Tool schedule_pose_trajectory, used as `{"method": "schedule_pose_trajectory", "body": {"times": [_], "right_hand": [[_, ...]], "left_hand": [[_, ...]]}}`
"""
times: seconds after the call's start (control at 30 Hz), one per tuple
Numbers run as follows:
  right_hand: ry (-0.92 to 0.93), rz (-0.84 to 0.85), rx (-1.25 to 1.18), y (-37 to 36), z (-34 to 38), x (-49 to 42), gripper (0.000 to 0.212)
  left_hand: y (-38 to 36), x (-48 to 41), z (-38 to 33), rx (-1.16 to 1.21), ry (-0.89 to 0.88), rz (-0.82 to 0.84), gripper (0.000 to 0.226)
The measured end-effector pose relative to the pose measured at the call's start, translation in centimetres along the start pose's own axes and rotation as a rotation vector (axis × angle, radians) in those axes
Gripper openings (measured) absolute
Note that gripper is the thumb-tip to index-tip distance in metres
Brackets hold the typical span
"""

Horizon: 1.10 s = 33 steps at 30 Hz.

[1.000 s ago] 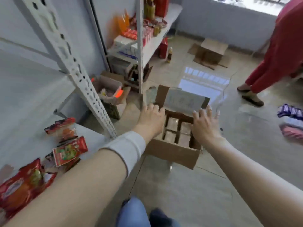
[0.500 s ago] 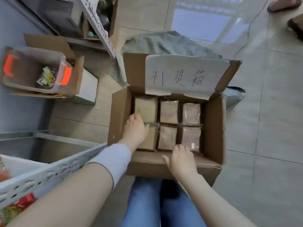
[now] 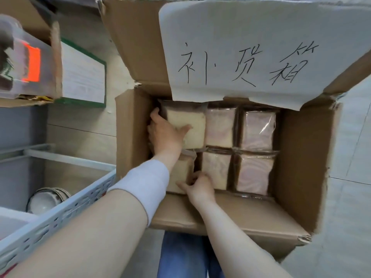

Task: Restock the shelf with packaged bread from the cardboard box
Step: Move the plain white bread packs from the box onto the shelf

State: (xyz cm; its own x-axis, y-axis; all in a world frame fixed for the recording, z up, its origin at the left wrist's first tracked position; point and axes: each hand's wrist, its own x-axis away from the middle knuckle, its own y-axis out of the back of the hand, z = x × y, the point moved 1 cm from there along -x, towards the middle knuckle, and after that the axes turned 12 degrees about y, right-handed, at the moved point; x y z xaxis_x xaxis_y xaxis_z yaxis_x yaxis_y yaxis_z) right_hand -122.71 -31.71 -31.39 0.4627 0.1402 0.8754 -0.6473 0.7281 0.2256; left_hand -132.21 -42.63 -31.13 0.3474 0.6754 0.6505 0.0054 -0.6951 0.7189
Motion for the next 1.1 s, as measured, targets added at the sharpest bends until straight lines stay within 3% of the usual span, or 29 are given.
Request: {"method": "schedule_pose_trajectory", "body": {"times": [0.17,0.3,0.43,0.57,0.73,0.87,1.1], "right_hand": [[0.107,-0.006,-0.036,2.4,-0.7,1.7,0.04],[0.15,-0.095,-0.153,6.6,-2.0,5.5,0.04],[0.17,-0.146,-0.24,10.9,-3.1,10.7,0.026],[0.219,-0.209,-0.256,14.2,-3.3,16.6,0.024],[0.405,-0.067,-0.231,15.0,-0.6,25.7,0.031],[0.614,0.068,-0.115,12.6,3.0,35.0,0.018],[1.034,0.287,0.034,1.9,13.1,51.6,0.017]], "left_hand": [[1.5,-0.3,0.1,0.05,-0.046,0.199,0.071],[3.8,1.7,0.6,0.164,-0.101,0.239,0.056],[7.6,5.5,1.4,0.334,-0.141,0.128,0.054],[13.2,12.4,4.8,0.461,-0.168,-0.006,0.055],[22.1,24.7,11.8,0.674,-0.169,-0.185,0.047],[31.5,35.5,18.9,0.96,-0.233,-0.329,0.025],[47.0,49.2,31.9,1.144,-0.304,-0.674,0.02]]}}
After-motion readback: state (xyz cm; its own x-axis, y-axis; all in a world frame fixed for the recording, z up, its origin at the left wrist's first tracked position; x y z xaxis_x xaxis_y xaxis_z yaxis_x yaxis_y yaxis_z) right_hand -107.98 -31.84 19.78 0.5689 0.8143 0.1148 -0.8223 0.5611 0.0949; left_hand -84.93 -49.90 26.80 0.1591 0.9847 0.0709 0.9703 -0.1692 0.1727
